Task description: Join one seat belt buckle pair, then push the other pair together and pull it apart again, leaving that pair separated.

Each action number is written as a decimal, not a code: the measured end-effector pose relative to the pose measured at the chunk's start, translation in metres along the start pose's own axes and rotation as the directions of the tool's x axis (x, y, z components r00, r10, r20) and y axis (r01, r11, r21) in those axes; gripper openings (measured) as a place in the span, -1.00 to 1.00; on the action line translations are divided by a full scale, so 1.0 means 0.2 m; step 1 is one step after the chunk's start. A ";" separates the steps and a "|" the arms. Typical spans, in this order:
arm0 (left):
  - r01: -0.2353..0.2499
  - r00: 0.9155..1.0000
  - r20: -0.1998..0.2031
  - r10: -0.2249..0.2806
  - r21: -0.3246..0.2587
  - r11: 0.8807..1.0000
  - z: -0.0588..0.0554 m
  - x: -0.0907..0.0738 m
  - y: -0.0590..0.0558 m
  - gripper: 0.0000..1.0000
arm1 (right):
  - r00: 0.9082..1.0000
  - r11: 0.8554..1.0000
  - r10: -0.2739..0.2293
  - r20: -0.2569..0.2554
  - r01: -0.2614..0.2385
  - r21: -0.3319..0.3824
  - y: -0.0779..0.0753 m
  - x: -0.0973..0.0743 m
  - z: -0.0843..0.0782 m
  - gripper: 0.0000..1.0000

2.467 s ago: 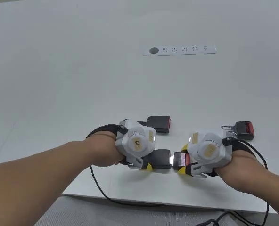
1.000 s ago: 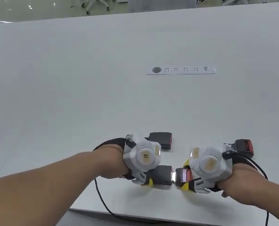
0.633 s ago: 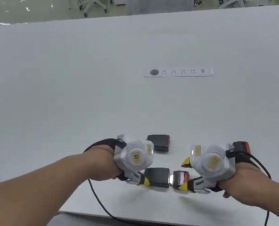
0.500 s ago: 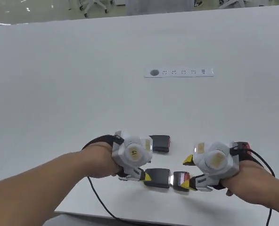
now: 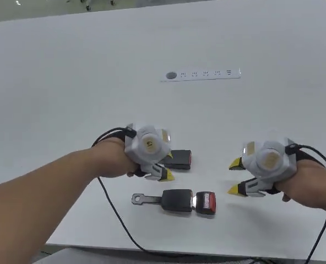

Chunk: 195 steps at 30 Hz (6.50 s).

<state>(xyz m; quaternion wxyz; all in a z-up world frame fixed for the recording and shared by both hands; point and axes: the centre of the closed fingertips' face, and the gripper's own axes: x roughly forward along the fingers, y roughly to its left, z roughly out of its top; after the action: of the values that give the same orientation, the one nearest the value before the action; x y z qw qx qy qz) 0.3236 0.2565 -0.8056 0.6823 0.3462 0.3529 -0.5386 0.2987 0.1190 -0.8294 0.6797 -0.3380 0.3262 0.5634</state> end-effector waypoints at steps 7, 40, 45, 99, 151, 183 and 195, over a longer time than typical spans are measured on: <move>0.019 1.000 -0.014 -0.018 0.025 1.000 0.00 0.04 0.07 -0.30 | 0.999 0.999 -0.031 -0.041 0.031 0.012 -0.19 -0.10 -0.17 -0.29; 0.072 0.994 -0.097 -0.058 0.148 0.986 -0.17 0.19 0.15 -0.41 | 0.992 0.998 0.038 -0.124 -0.031 0.050 -0.27 -0.15 -0.50 -0.36; 0.054 0.994 -0.106 -0.038 0.148 0.987 -0.17 0.19 0.15 -0.42 | 0.990 0.999 0.031 -0.137 -0.025 0.045 -0.27 -0.15 -0.50 -0.36; 0.059 0.989 -0.141 -0.037 0.158 0.986 -0.17 0.19 0.15 -0.42 | 0.998 1.000 0.011 -0.055 -0.009 0.026 -0.20 0.26 0.13 -0.35; 0.060 0.988 -0.152 -0.035 0.162 0.985 -0.16 0.20 0.15 -0.44 | 0.999 1.000 -0.006 0.034 0.007 -0.024 -0.21 0.34 0.25 -0.41; 0.072 0.986 -0.164 -0.040 0.190 0.979 -0.16 0.21 0.15 -0.40 | 0.999 0.999 -0.034 0.022 0.034 0.004 -0.23 0.20 0.04 -0.36; 0.075 0.983 -0.178 -0.042 0.185 0.980 -0.16 0.21 0.15 -0.39 | 0.999 0.999 -0.045 -0.023 0.046 0.027 -0.27 0.02 -0.23 -0.34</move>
<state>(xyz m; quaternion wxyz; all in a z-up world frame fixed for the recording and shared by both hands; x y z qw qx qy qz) 0.3563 0.2690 -0.8557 0.5965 0.4449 0.3676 -0.5577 0.3487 0.0755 -0.8530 0.6933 -0.3420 0.3337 0.5395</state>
